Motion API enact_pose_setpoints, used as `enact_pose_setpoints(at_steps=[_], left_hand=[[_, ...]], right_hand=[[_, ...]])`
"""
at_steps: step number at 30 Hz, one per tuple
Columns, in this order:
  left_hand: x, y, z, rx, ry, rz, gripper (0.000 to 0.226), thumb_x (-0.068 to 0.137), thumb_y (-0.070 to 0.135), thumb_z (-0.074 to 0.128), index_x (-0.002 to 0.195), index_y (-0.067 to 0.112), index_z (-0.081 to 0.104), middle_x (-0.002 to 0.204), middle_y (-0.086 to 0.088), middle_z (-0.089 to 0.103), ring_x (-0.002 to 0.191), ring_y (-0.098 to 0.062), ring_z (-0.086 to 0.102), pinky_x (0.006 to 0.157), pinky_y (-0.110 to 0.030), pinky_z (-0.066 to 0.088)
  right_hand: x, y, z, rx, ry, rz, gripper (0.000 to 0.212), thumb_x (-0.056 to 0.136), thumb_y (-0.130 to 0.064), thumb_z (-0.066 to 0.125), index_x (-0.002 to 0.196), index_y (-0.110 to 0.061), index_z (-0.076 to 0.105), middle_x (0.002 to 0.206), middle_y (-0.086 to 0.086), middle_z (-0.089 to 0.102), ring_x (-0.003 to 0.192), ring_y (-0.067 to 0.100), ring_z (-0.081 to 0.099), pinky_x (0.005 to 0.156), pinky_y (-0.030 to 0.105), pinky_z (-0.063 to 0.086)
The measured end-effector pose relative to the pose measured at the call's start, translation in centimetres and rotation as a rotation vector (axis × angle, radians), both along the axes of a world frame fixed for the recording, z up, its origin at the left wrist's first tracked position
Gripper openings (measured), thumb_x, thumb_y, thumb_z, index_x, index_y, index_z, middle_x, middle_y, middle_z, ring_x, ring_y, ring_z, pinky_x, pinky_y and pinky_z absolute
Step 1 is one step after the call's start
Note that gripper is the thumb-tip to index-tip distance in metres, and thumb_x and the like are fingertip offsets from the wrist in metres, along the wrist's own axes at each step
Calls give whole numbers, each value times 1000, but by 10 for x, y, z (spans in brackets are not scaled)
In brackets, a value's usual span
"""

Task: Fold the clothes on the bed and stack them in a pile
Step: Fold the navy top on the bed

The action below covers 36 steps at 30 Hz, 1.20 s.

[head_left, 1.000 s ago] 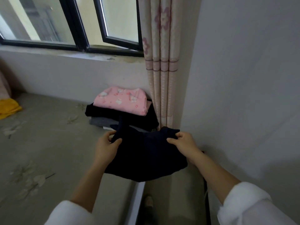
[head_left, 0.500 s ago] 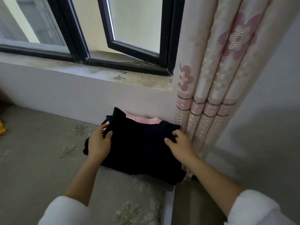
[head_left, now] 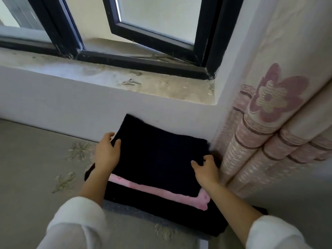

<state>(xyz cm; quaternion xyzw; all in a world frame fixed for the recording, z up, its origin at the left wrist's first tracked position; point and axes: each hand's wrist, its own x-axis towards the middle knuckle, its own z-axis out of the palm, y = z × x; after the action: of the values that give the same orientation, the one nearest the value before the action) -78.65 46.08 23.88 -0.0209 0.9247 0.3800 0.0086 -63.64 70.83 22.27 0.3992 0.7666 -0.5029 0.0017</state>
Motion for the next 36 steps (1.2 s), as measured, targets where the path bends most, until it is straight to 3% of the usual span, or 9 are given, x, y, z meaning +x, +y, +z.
enact_pose_setpoints(at_steps=[2,4,7,10,17,23,27,30,36], left_hand=[[9,6,-29,-229,-133,-68,52,98,35,46,144,14,34,149,-16,34,135,-37,32,107,-56,29],[20,14,-50,-342,-91,-105,54,98,46,39,148,28,28,160,-5,9,146,-29,3,111,-64,7],[38,29,-73,-449,-19,-170,56,97,56,29,148,36,24,161,0,-2,146,-24,-15,109,-63,-8],[49,34,-88,-486,-63,-159,59,96,57,21,151,35,19,161,-2,-4,145,-27,-18,108,-64,-10],[46,32,-94,-592,-243,-211,60,96,59,19,151,38,4,161,-3,-7,145,-32,-15,109,-64,-6],[38,36,-46,-668,-353,-335,59,95,45,41,148,20,30,142,-16,44,126,-33,45,98,-40,42],[78,38,-23,-381,-333,-326,58,93,35,50,146,17,35,133,-8,55,110,-23,57,83,-29,46],[128,40,-13,-218,-307,-253,55,92,28,52,144,17,38,109,-5,63,85,-16,62,61,-24,44],[238,42,6,-220,-370,-343,46,93,26,50,138,16,47,129,-5,57,111,-19,57,88,-26,46]], right_hand=[[4,2,-16,21,-103,27,59,94,-21,58,141,-3,27,141,16,44,119,28,52,90,27,44],[7,0,-24,327,-97,127,61,93,-24,58,143,-8,26,144,13,35,125,28,44,99,38,43],[6,-13,-30,777,25,536,62,94,-37,48,149,-20,23,154,5,18,140,24,21,112,44,17],[10,-21,-44,753,-68,840,64,98,-49,32,153,-28,5,161,-1,-6,147,16,-8,116,40,-7],[22,-15,-63,664,-320,971,64,100,-53,17,149,-33,-17,158,-2,-24,145,16,-22,114,43,-16],[39,-10,-53,704,-338,1038,66,101,-47,23,152,-23,-12,160,4,-16,147,19,-16,114,46,-15],[55,-6,-29,643,-258,1033,63,101,-40,31,154,-15,7,162,5,1,148,19,-4,117,44,-8],[74,-2,-6,595,-124,960,53,100,-35,37,148,-13,27,157,6,23,145,22,18,117,41,17],[148,-2,28,574,-30,943,35,98,-32,44,129,-17,44,129,3,49,116,21,47,93,34,40]])
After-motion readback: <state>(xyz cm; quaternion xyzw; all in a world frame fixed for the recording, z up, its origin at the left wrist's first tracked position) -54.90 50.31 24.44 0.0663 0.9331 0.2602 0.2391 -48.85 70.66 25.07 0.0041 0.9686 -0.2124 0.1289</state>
